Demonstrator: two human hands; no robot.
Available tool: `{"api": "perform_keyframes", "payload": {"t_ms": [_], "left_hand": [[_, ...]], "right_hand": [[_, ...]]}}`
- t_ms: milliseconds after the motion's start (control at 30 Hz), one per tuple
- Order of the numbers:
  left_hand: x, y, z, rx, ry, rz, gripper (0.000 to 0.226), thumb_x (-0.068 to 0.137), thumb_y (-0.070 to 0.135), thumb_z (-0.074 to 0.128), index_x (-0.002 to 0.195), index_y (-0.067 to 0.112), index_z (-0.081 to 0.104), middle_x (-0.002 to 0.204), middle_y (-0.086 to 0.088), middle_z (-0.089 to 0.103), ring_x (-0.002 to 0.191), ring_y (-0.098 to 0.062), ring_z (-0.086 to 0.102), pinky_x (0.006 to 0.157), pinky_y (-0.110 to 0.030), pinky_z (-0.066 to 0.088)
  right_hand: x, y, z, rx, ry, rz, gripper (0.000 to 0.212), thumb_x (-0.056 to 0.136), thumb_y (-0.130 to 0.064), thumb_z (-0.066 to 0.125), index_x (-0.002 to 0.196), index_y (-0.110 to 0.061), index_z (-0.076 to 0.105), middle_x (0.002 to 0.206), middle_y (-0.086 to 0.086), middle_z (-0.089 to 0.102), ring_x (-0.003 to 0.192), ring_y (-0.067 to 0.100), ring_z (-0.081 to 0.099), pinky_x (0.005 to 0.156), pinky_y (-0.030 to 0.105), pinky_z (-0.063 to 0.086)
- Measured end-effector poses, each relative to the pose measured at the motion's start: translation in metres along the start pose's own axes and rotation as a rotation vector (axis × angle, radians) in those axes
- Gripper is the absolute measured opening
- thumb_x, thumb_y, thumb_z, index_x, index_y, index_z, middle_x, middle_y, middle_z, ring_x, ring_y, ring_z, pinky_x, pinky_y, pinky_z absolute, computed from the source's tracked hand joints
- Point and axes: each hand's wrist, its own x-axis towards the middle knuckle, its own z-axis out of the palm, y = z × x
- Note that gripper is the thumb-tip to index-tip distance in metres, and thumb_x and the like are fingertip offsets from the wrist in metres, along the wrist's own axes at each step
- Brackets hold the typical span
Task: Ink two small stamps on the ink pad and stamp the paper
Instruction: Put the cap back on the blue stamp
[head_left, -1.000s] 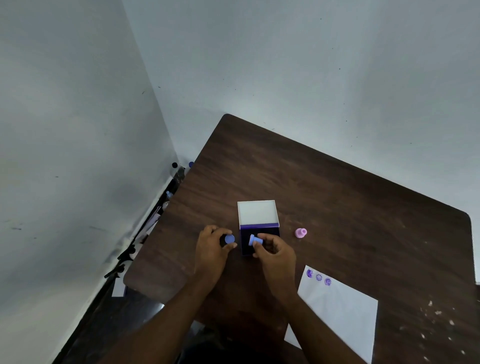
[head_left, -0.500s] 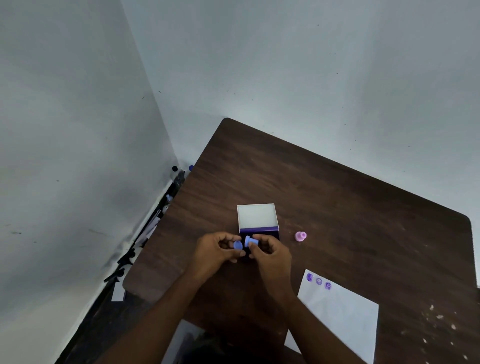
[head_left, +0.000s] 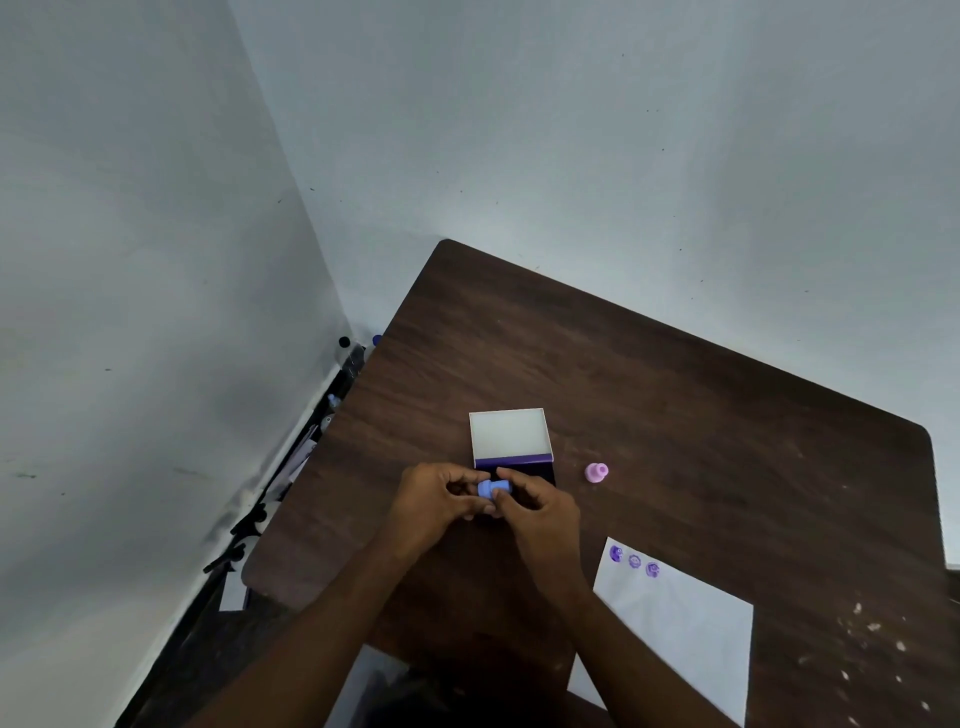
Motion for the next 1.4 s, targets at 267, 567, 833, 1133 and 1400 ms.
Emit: {"api": "perform_keyframes", "payload": {"t_ms": [267,567,833,1133,1400], "left_hand": [[-0.001,0.003,0.009,0.056,0.087,0.05,0.038,0.071,0.014,0.083,0.107,0.009,0.072,0.093,-0.007,0.074,0.071,-0.014,0.068,0.071,-0.019,0.056],[0.003,0.01,0.019,0.132,0.092,0.157,0.037,0.071,0.015,0.083,0.107,0.012,0.073,0.096,-0.001,0.071,0.085,-0.014,0.066,0.083,-0.022,0.054],[0.009,0.008,0.03,0.157,0.11,0.178,0.037,0.07,0.017,0.083,0.106,0.018,0.073,0.094,0.007,0.07,0.084,-0.004,0.064,0.08,-0.013,0.05],[0.015,0.011,0.045,-0.104,0.081,0.145,0.042,0.073,0.007,0.079,0.112,0.016,0.069,0.077,0.011,0.074,0.071,-0.005,0.07,0.069,-0.012,0.053],[0.034,0.018,0.087,0.174,-0.042,0.092,0.025,0.086,0.025,0.069,0.11,0.022,0.07,0.111,0.005,0.07,0.098,-0.003,0.062,0.091,-0.021,0.048]], "right_hand": [[0.007,0.001,-0.007,0.032,-0.039,0.078,0.029,0.085,-0.018,0.07,0.113,-0.01,0.069,0.104,0.004,0.074,0.091,0.009,0.067,0.084,0.02,0.053],[0.016,0.011,-0.024,0.421,-0.173,0.319,0.038,0.076,-0.016,0.075,0.112,-0.006,0.068,0.1,0.012,0.075,0.086,0.026,0.073,0.083,0.042,0.059],[0.02,0.015,-0.023,0.526,-0.12,0.396,0.03,0.073,-0.012,0.079,0.102,-0.011,0.072,0.089,0.008,0.077,0.081,0.029,0.074,0.076,0.036,0.061],[0.029,0.024,-0.038,0.426,0.04,0.367,0.028,0.07,-0.016,0.083,0.095,-0.016,0.072,0.082,0.0,0.077,0.075,0.018,0.075,0.068,0.028,0.061],[0.026,0.058,-0.083,-0.021,0.291,0.327,0.032,0.077,-0.024,0.079,0.106,-0.018,0.067,0.094,-0.005,0.069,0.086,0.009,0.066,0.077,0.022,0.054]]}}
